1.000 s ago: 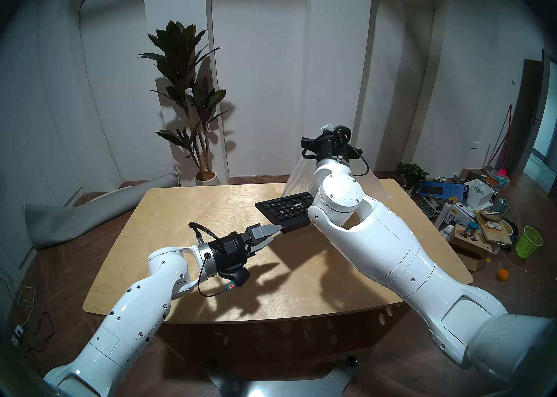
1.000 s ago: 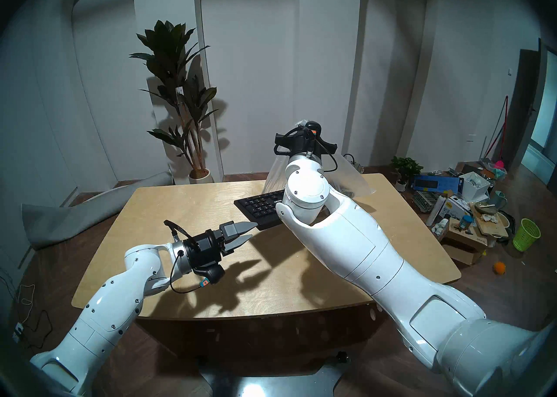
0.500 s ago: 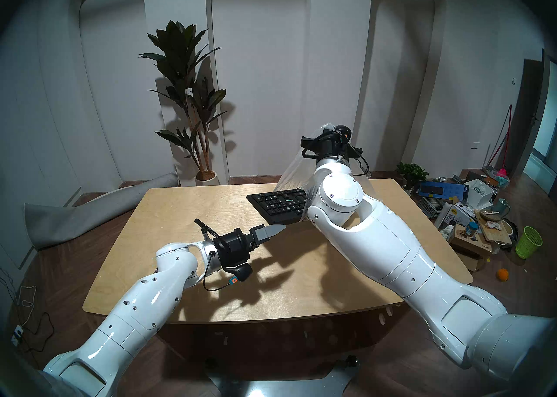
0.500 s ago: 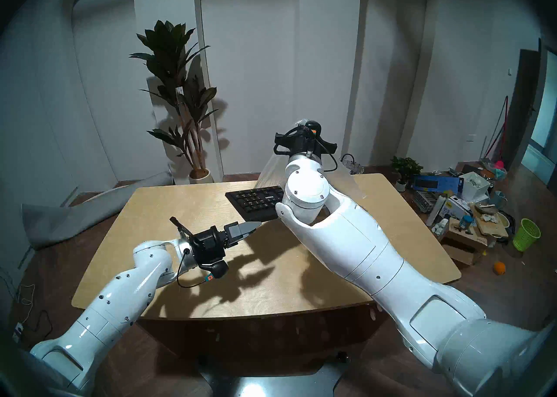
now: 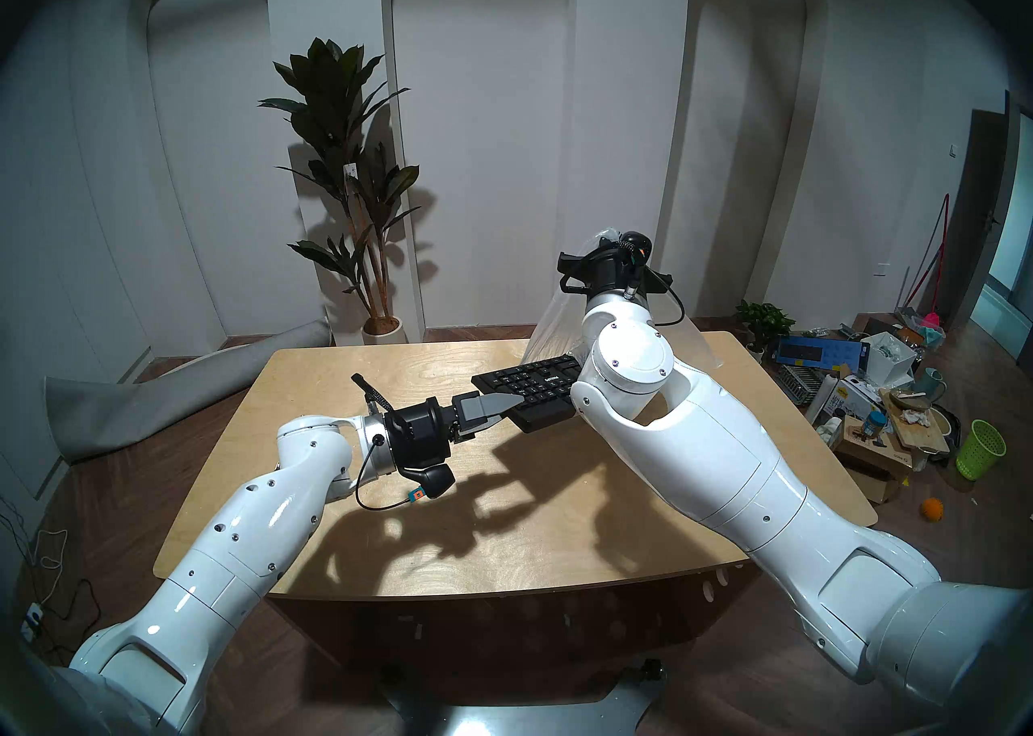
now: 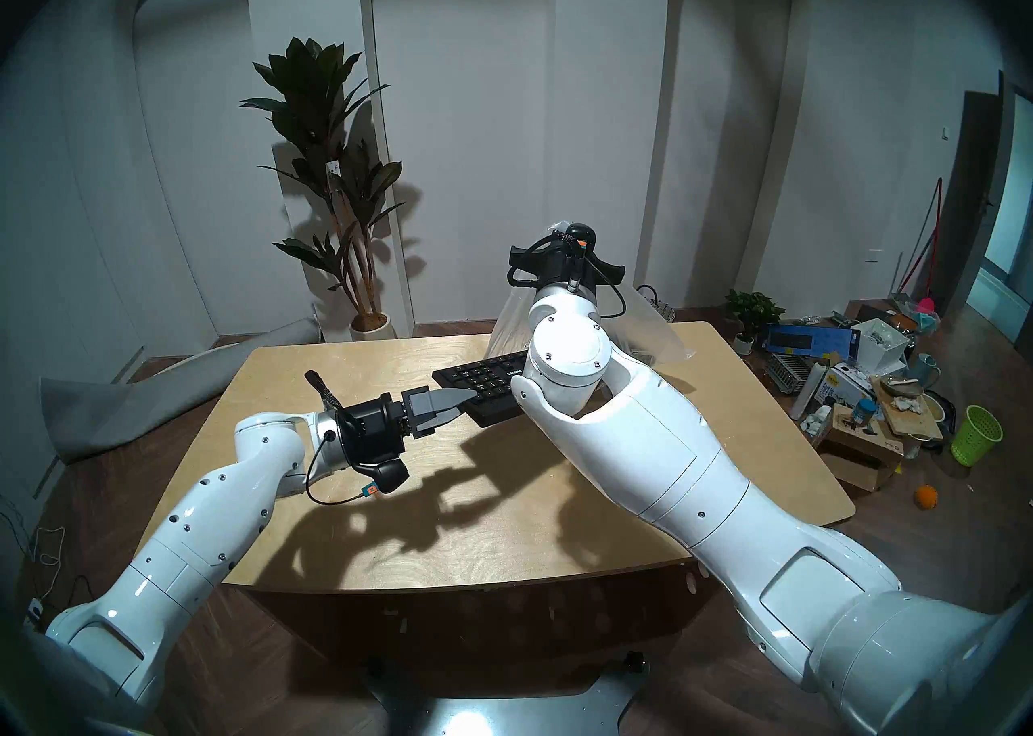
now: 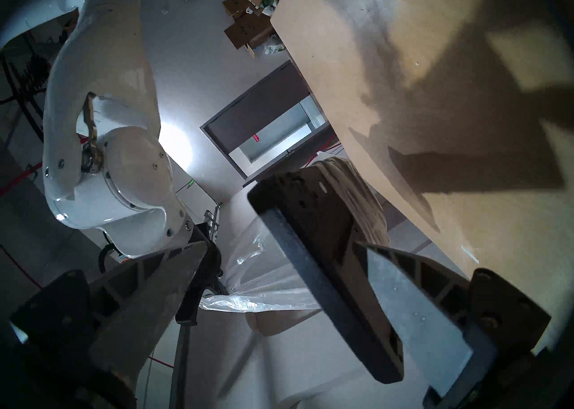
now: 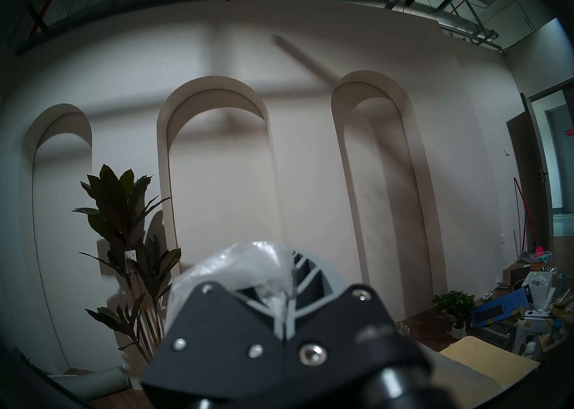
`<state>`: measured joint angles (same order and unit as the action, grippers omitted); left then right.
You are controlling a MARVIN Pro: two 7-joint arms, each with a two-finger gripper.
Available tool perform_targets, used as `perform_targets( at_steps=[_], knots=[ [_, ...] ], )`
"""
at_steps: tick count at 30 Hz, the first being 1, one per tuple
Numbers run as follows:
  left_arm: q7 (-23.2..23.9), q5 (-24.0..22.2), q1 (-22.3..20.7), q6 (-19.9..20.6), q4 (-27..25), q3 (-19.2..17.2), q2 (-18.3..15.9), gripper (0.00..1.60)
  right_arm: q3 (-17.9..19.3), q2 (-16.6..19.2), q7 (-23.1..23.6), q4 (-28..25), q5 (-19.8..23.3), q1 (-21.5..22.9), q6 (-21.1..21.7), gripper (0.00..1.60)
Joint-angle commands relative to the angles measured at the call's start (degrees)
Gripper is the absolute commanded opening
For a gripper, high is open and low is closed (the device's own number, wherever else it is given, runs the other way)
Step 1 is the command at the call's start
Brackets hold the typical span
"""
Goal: Unwrap the new keyboard and set the wrapping aside
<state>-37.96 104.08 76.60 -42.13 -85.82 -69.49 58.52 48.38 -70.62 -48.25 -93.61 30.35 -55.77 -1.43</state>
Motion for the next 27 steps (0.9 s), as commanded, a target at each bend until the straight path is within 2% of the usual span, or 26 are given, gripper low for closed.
perform_targets(
  at_steps=[1,4,7,23,27],
  knots=[
    [4.2,-7.3,-3.0,-7.1,-0.3,0.8,-0.7,1.60,0.6,-0.1,0.1,-1.7,-0.8,1.8,-0.7,0.00],
    [6.3,-10.2,-3.9,-10.9,0.2,0.6,-0.2,1.60,0.6,-0.1,0.1,-1.7,-0.8,1.7,-0.7,0.00],
    [8.0,-10.8,-5.3,-12.8,1.1,0.5,1.0,1.60,0.6,0.0,0.1,-1.8,-0.8,1.7,-0.7,0.00],
    [12.6,-10.4,-11.1,-12.9,5.9,0.7,4.8,1.60,0.6,0.0,0.1,-1.8,-0.8,1.7,-0.7,0.00],
    [15.1,-12.6,-11.3,-12.9,6.7,0.7,6.2,1.60,0.6,0.0,0.1,-1.8,-0.8,1.7,-0.7,0.00]
  ],
)
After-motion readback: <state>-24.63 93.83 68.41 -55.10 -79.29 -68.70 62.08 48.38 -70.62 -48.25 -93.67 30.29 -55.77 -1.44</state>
